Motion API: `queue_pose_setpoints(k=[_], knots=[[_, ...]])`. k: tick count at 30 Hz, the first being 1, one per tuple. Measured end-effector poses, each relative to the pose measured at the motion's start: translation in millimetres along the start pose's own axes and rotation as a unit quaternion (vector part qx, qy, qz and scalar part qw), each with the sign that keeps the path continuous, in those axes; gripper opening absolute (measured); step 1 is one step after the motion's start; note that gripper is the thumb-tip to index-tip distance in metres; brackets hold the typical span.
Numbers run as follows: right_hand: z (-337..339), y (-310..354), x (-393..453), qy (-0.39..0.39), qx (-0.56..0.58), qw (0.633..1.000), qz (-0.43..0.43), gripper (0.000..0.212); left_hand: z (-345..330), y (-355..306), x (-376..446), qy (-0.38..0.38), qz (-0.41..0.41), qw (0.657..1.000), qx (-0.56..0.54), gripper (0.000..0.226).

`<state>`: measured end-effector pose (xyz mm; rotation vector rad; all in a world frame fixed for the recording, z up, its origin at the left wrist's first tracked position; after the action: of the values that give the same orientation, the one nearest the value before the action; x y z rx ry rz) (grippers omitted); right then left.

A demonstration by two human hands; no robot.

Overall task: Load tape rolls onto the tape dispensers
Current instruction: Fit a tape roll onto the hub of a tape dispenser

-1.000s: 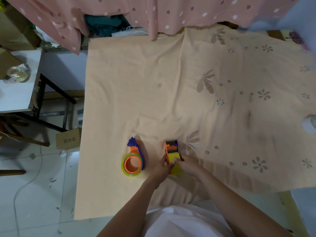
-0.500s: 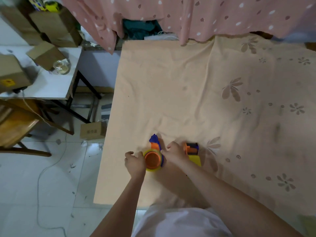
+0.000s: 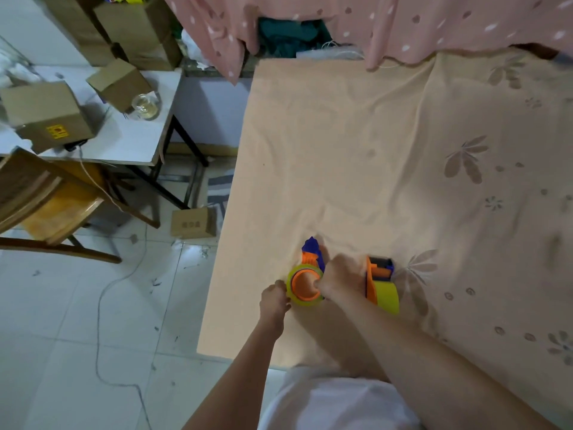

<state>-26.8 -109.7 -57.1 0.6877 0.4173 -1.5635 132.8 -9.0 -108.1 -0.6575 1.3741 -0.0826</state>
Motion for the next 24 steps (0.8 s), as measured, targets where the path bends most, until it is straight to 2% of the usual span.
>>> queue_pose_setpoints(k=[3,5,6,8,9,11,13,16,19,21,22,24], knots=[[8.9,-2.3,1.6,-0.030,0.017,0.999,0.017,0.036,2.1,-10.1,-5.8,0.037,-0.020,0.998,-0.043,0.024],[9.9,-3.9,4.4,-0.008,0.021,0.999,0.039,0.037,-4.9,-20.1,-13.6,0.118,-0.036,0.991,-0.057,0.026],[7.2,-8.2,7.8,0.004,0.061,0.997,0.053,0.038,-9.4,-23.5,-17.8,0.163,-0.039,0.985,-0.047,0.031],[3.6,-18.7,7.2,0.054,0.222,0.971,0.072,0.034,-21.9,-25.8,-26.2,0.253,-0.036,0.967,-0.010,0.051],[7.6,-20.9,-1.1,0.085,0.290,0.950,0.073,0.026,-28.9,-25.6,-29.4,0.295,-0.036,0.955,0.000,0.067],[16.7,-26.6,-14.6,0.127,0.380,0.913,0.083,0.019,-43.3,-28.7,-36.8,0.366,-0.041,0.930,0.003,0.091],[27.7,-32.4,-24.8,0.146,0.418,0.891,0.102,0.028,-60.7,-37.1,-49.2,0.421,-0.054,0.906,0.009,0.097],[37.1,-45.1,-32.6,0.145,0.435,0.883,0.095,0.027,-84.7,-48.6,-66.5,0.451,-0.067,0.889,0.035,0.093],[48.0,-53.9,-36.1,0.150,0.413,0.895,0.083,0.025,-100.9,-53.0,-71.9,0.456,-0.077,0.886,0.041,0.087],[63.2,-55.7,-43.1,0.141,0.346,0.922,0.096,0.019,-108.0,-55.4,-77.3,0.446,-0.083,0.891,0.035,0.087],[75.4,-57.8,-47.1,0.113,0.291,0.945,0.099,0.017,-110.4,-56.8,-80.6,0.433,-0.087,0.896,0.032,0.087],[110.3,-64.9,-59.9,-0.023,0.207,0.973,0.095,0.022,-113.7,-59.3,-85.4,0.406,-0.098,0.908,0.029,0.090]])
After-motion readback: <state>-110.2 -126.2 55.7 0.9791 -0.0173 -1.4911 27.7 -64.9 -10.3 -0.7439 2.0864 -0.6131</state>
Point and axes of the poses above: each hand's wrist, its own x-axis towards the middle knuckle, its own z-axis out of the back of the hand, y = z × x, the point moved 7 cm from there along x, towards the middle knuckle, and after that the axes turned 7 degrees about y, right-handed, at the moved point
